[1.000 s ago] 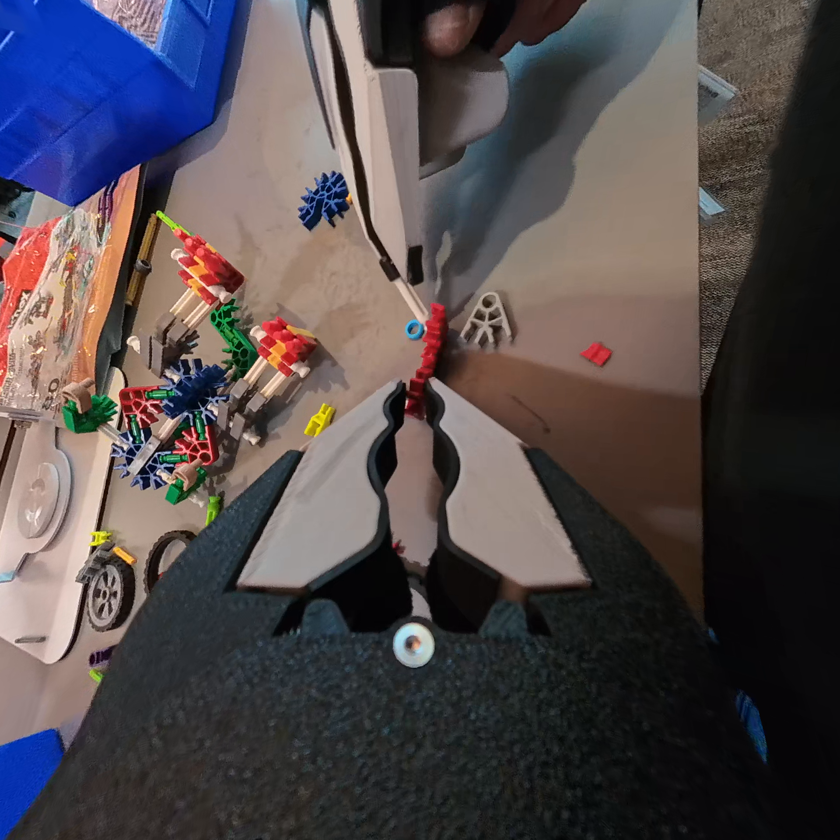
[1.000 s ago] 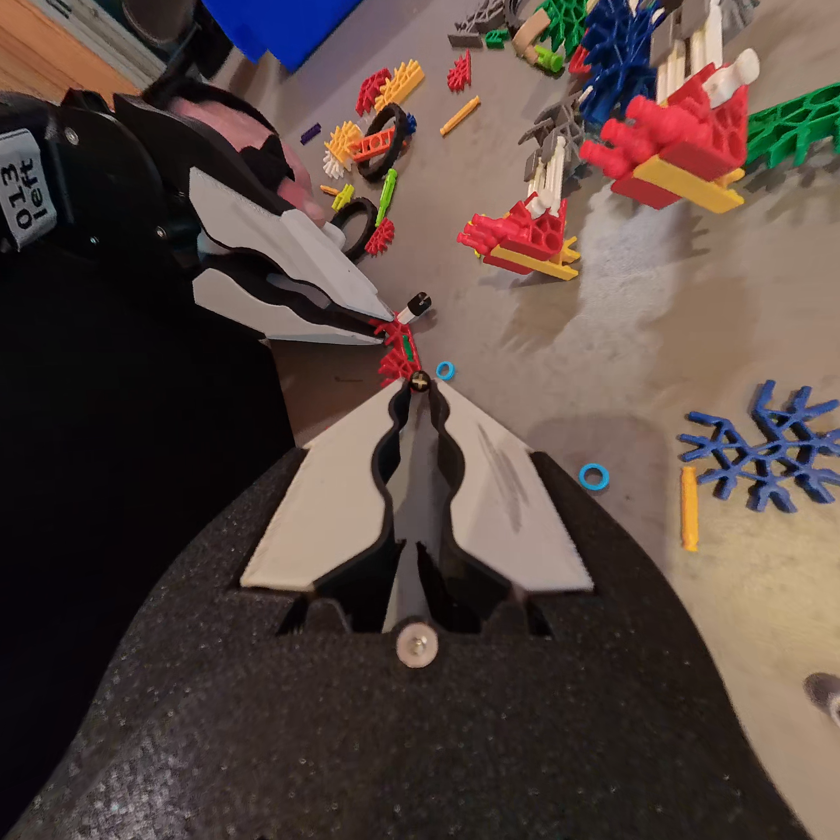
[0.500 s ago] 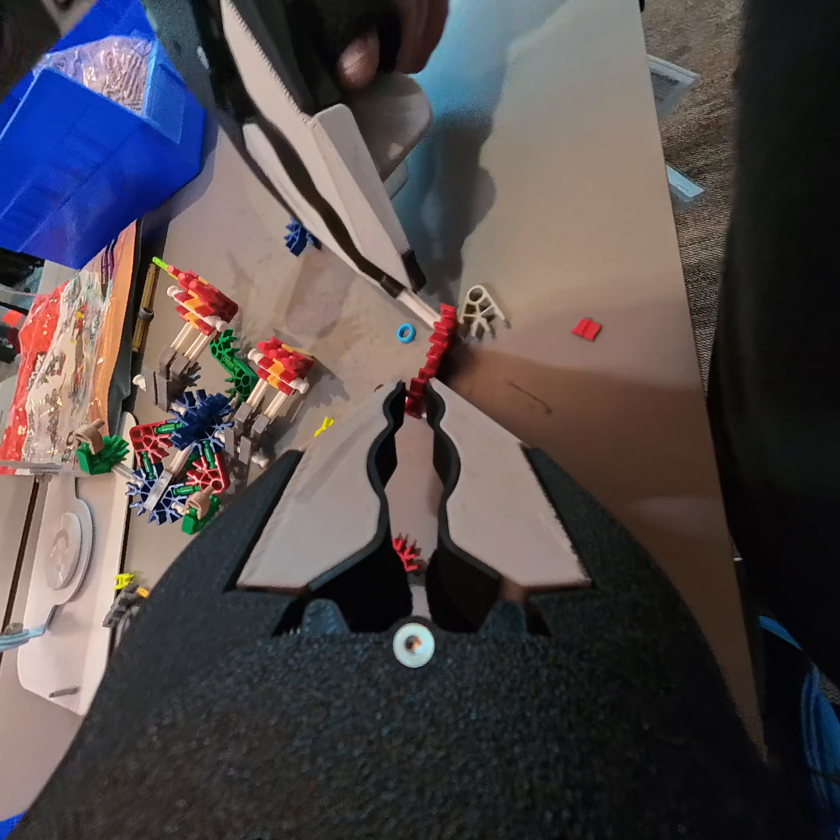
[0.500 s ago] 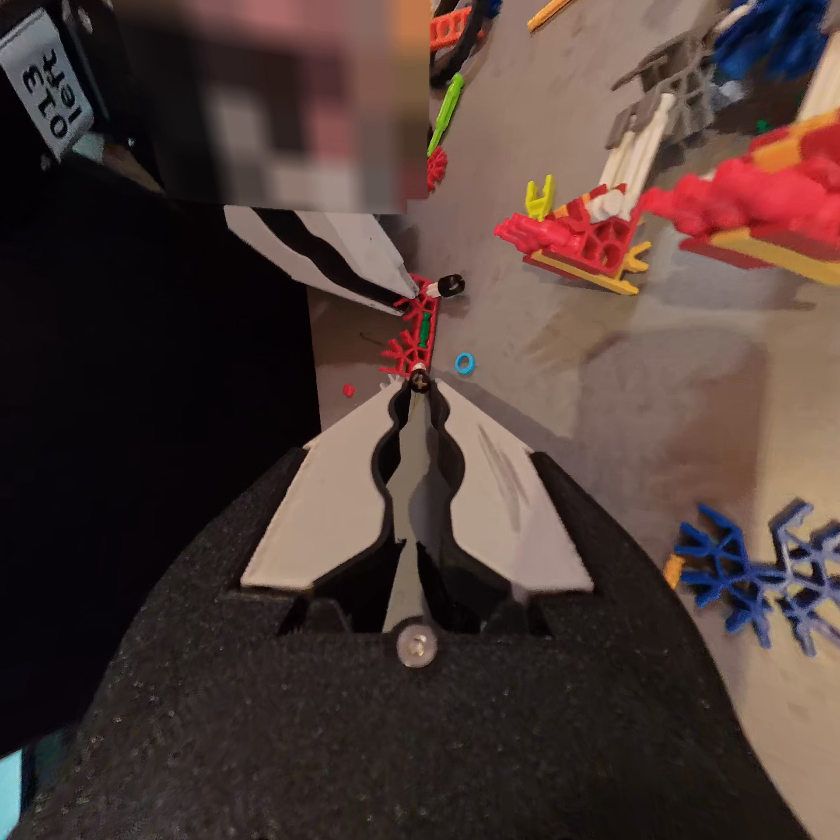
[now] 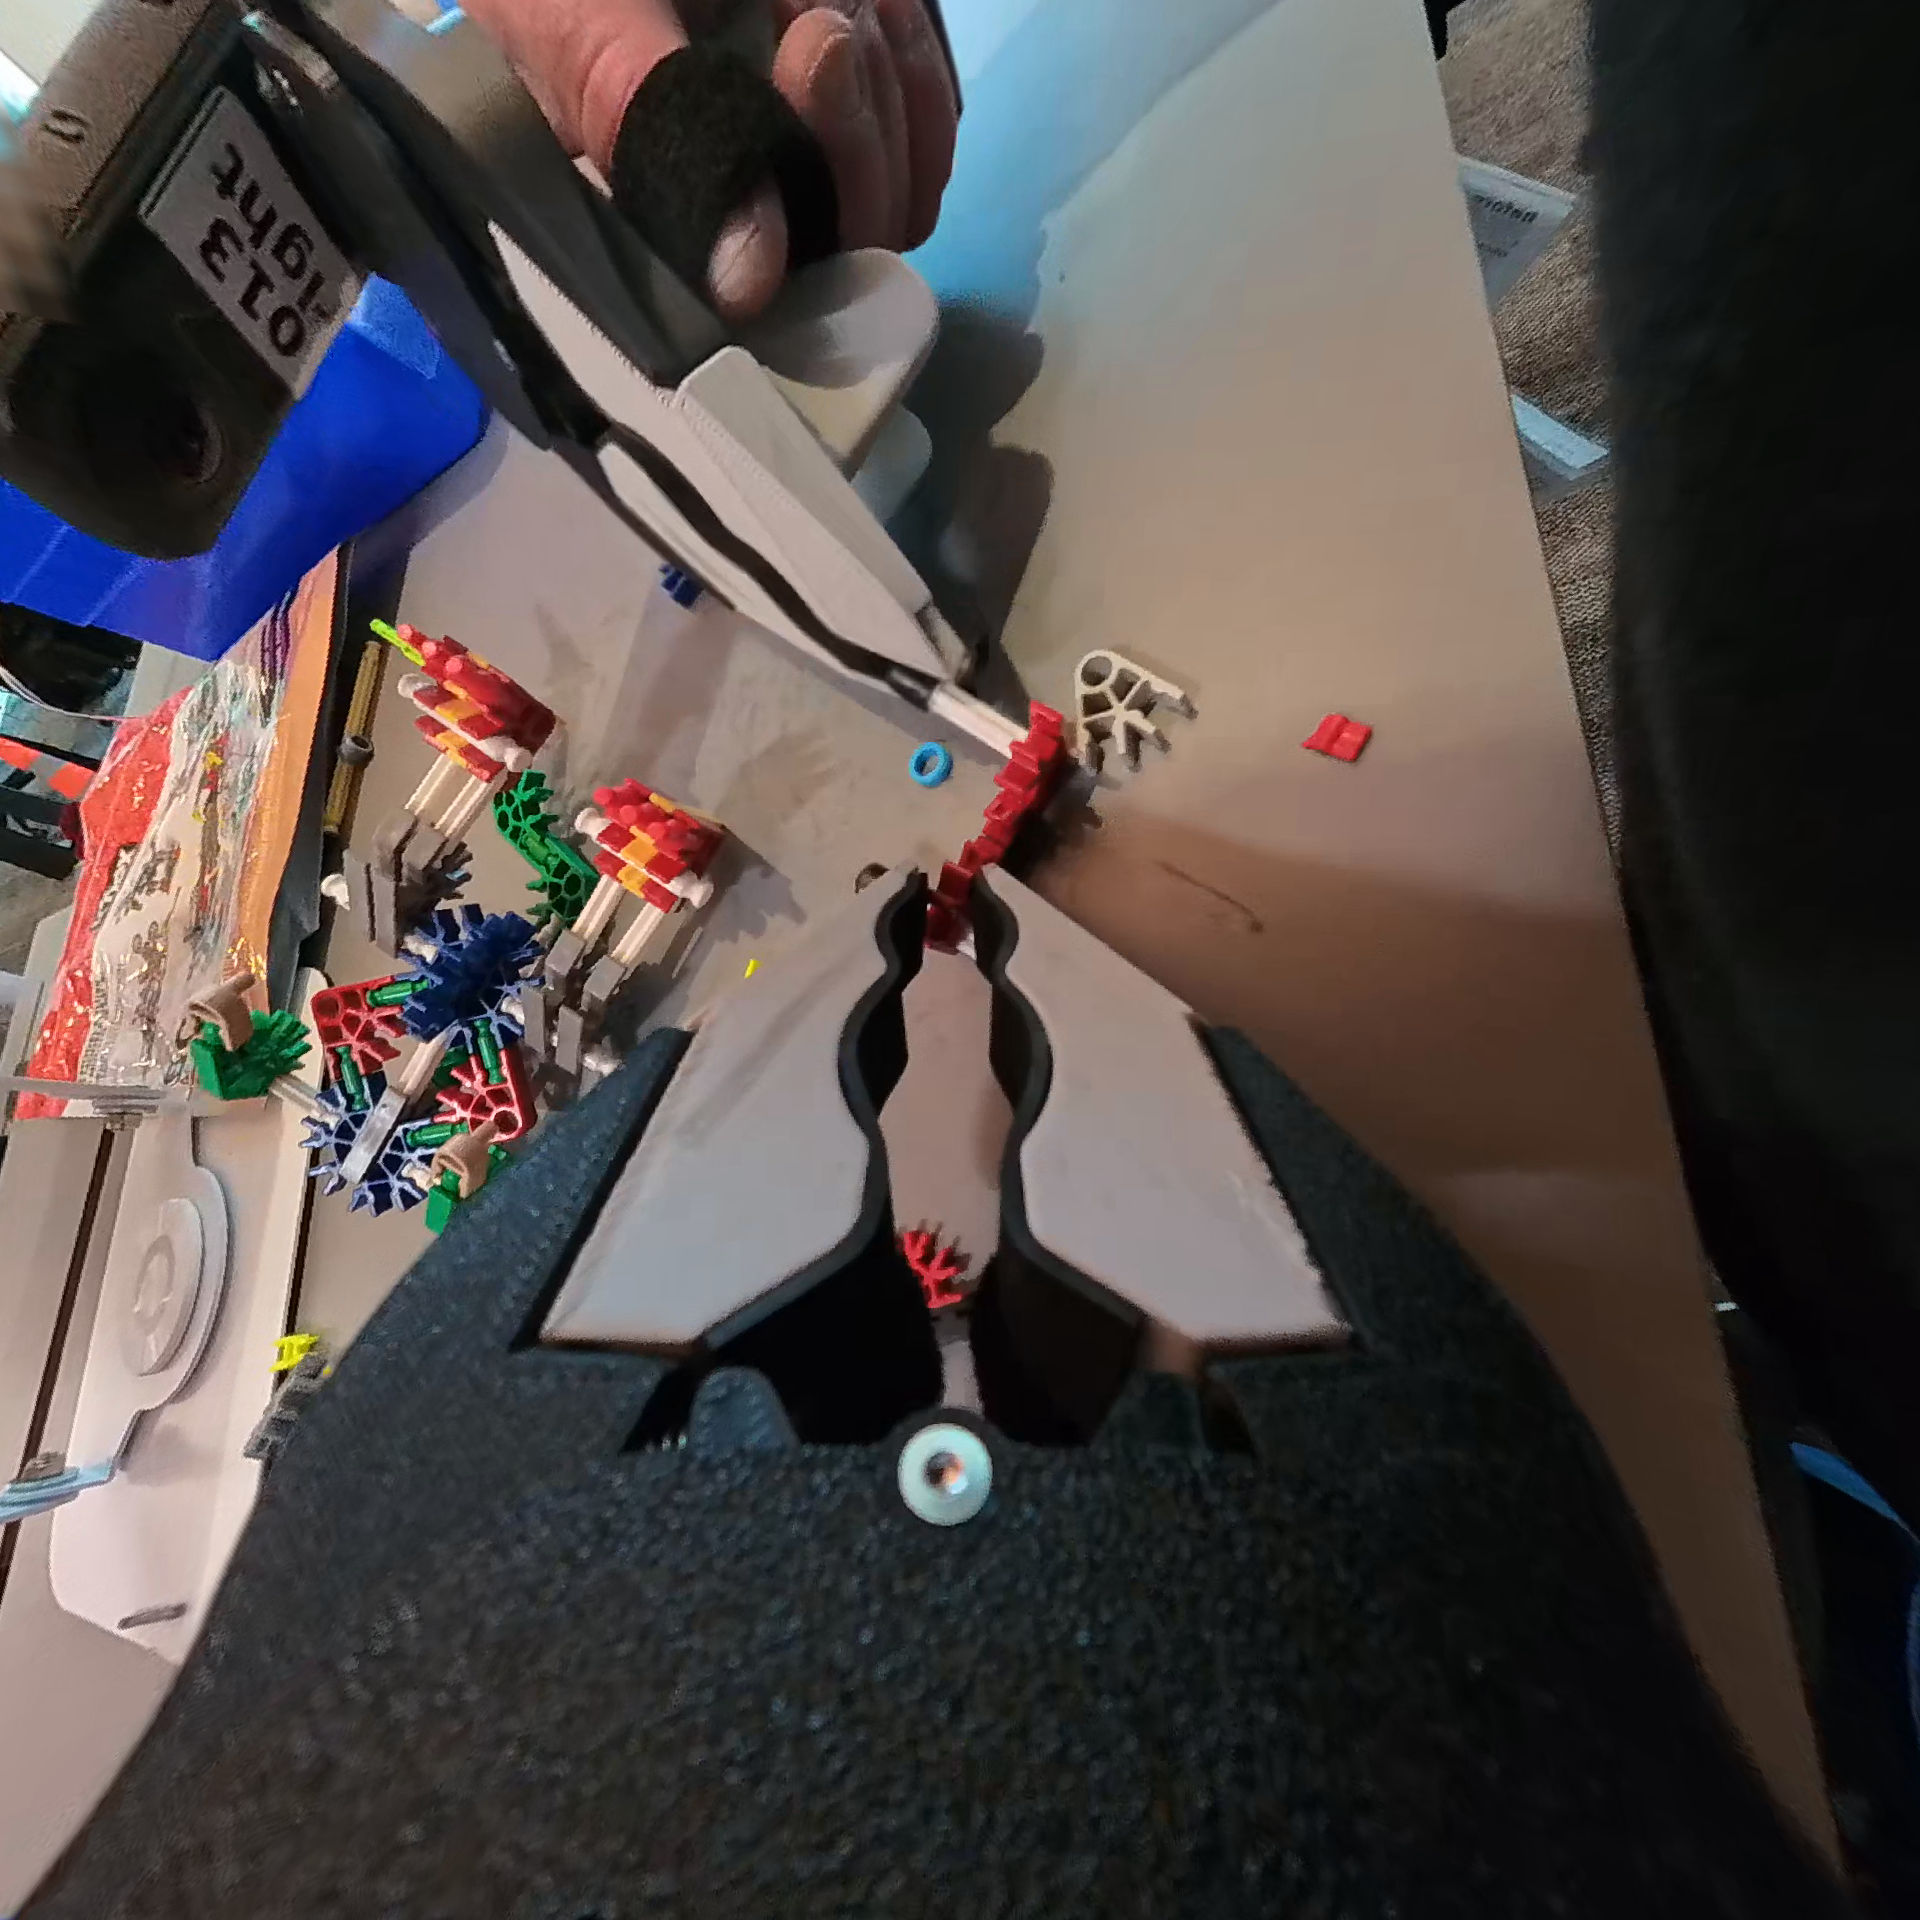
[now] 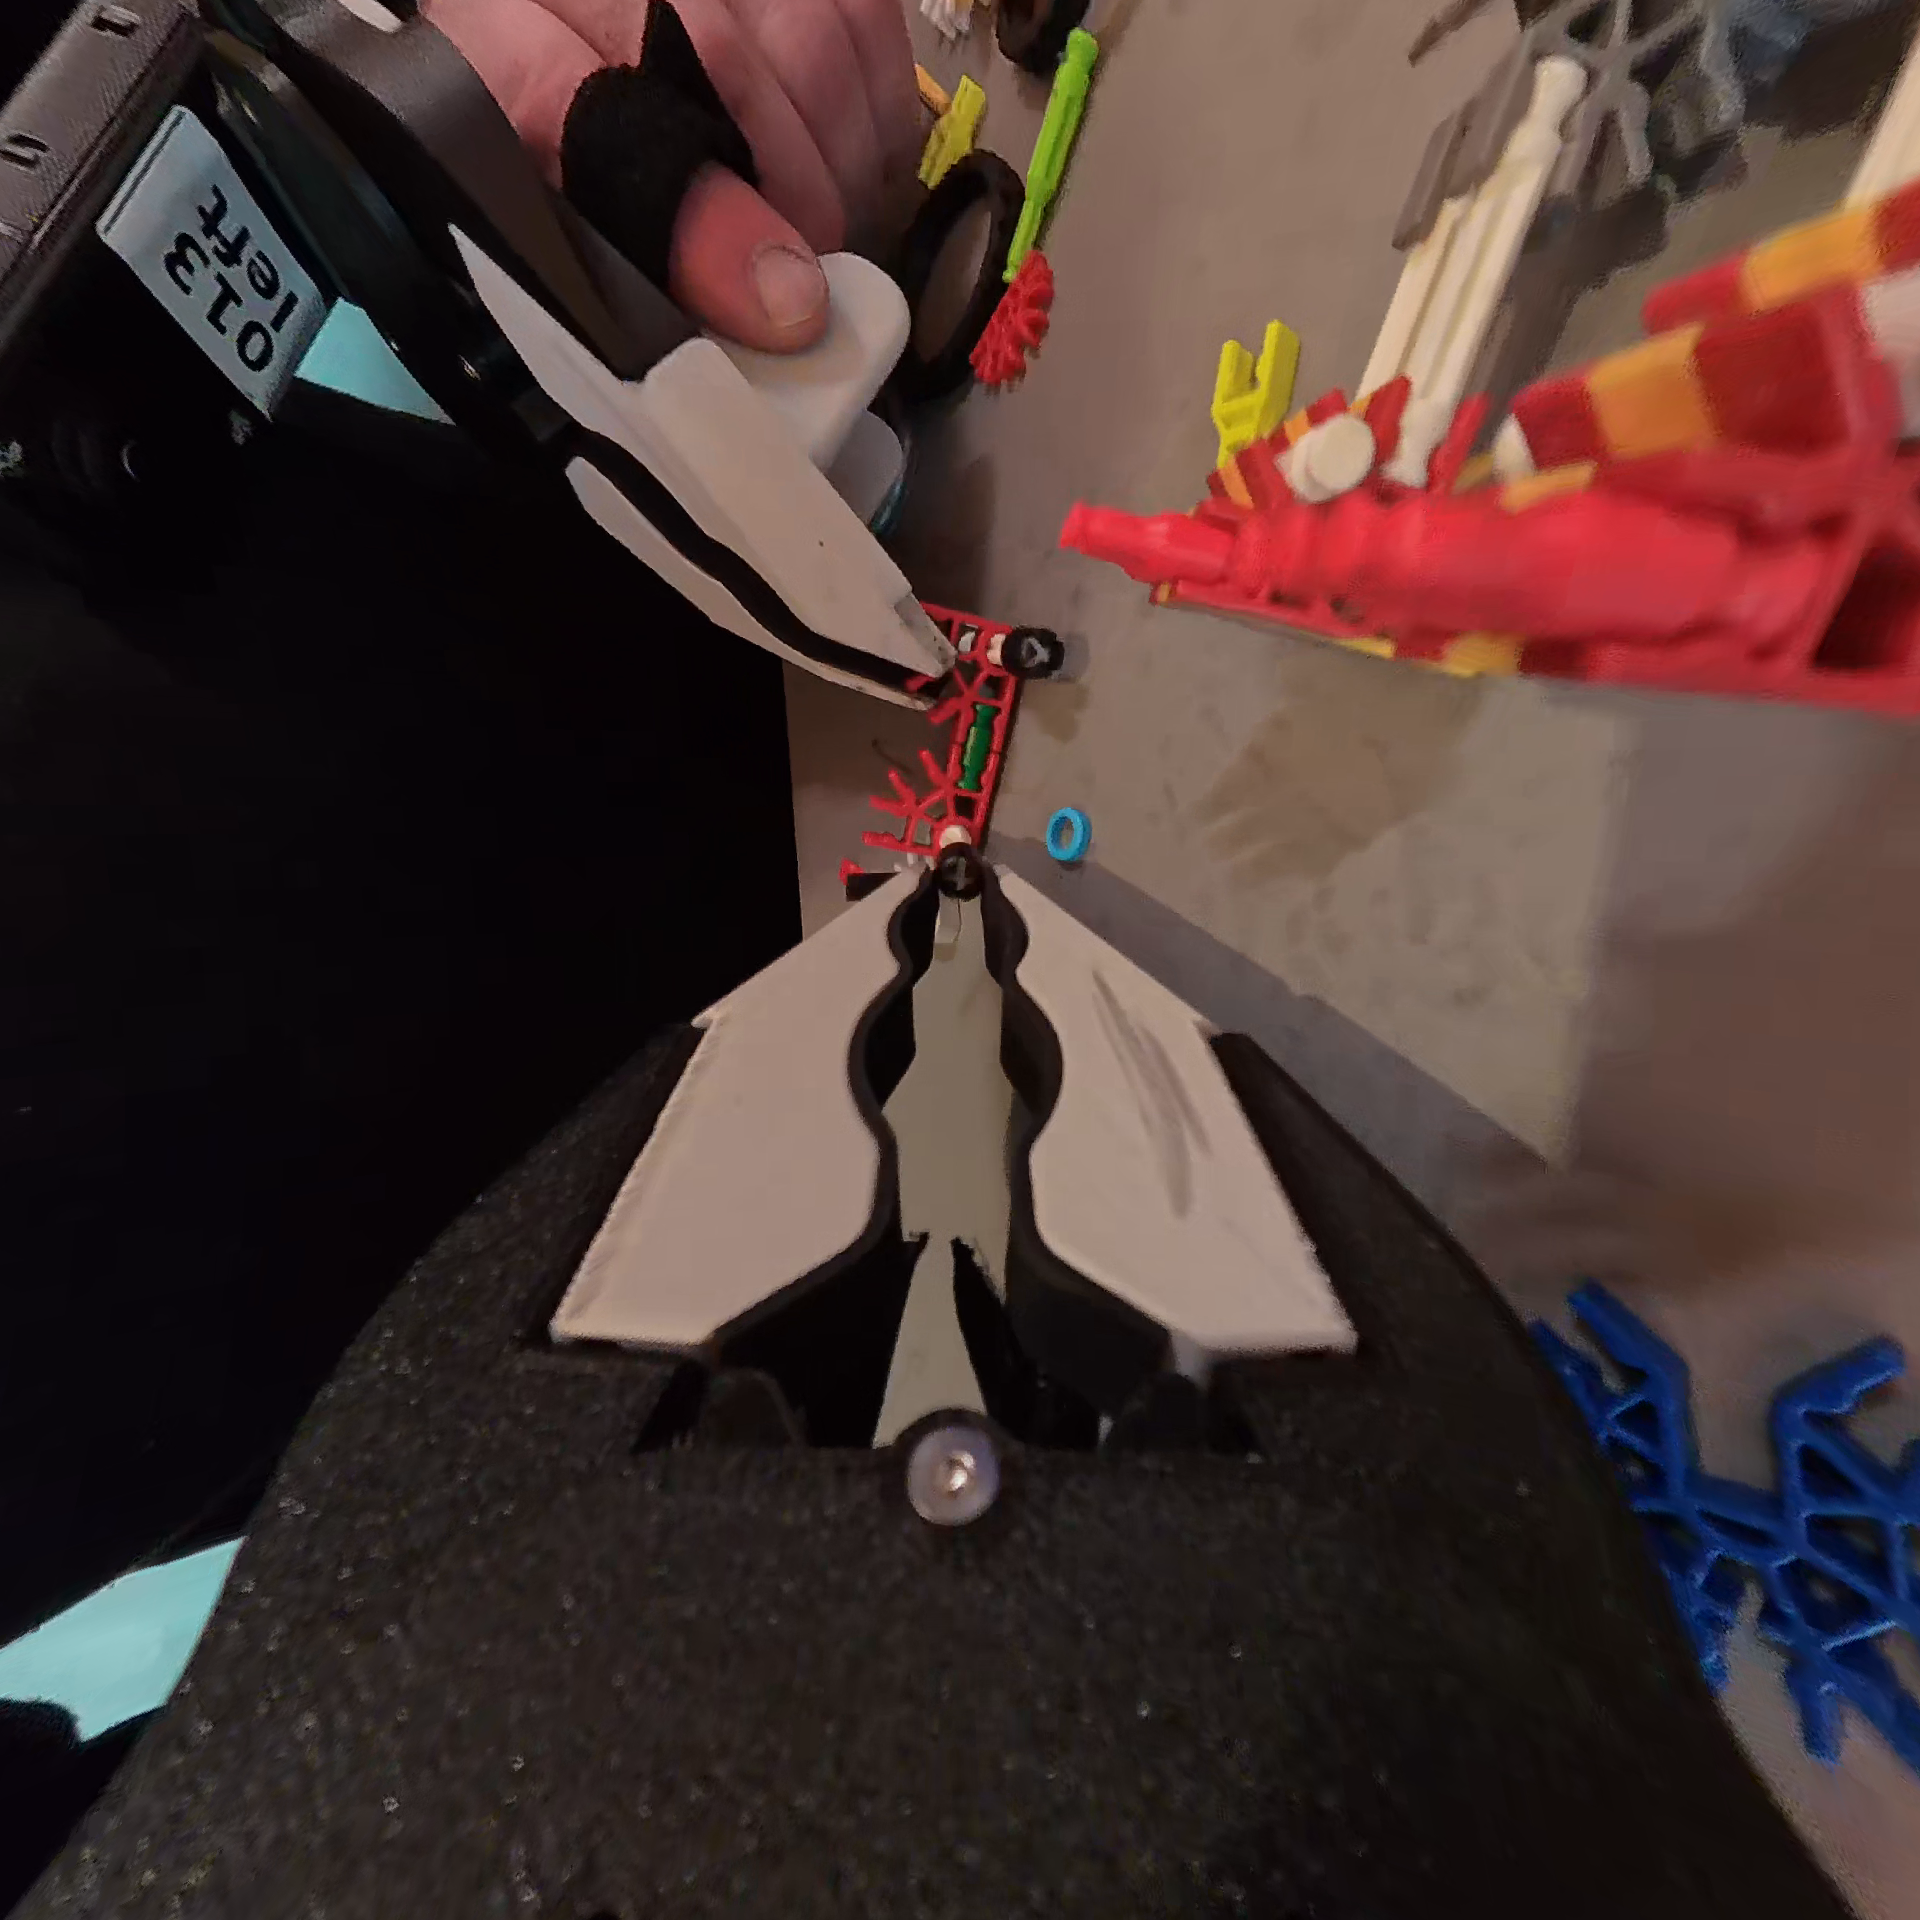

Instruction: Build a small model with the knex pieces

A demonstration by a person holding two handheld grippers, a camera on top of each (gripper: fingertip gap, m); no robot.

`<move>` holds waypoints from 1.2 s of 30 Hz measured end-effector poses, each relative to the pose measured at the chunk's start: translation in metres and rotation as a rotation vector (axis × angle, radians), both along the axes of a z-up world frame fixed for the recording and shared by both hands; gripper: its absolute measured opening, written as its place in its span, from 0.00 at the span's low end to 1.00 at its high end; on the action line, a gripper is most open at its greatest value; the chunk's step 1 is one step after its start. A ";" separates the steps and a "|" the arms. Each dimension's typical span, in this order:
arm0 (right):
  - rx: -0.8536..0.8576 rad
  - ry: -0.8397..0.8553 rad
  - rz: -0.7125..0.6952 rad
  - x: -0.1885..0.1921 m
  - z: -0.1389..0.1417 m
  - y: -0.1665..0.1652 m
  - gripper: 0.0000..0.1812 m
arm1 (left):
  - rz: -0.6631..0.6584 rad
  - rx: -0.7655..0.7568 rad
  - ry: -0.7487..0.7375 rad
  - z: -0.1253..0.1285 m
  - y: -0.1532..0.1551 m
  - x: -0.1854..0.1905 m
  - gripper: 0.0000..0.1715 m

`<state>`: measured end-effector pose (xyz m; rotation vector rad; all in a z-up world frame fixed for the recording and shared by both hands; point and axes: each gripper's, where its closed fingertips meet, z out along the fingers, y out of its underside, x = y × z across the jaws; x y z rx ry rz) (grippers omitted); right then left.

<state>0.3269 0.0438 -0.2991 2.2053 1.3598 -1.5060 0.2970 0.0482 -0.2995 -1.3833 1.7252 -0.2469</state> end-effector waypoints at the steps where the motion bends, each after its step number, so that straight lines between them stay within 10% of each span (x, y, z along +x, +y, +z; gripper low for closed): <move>1: -0.002 -0.005 -0.004 0.001 -0.001 -0.001 0.04 | 0.000 -0.003 -0.004 0.000 0.000 0.000 0.04; 36: -0.042 0.054 -0.165 -0.008 0.000 -0.007 0.04 | 0.087 -0.096 -0.008 0.001 0.006 -0.002 0.07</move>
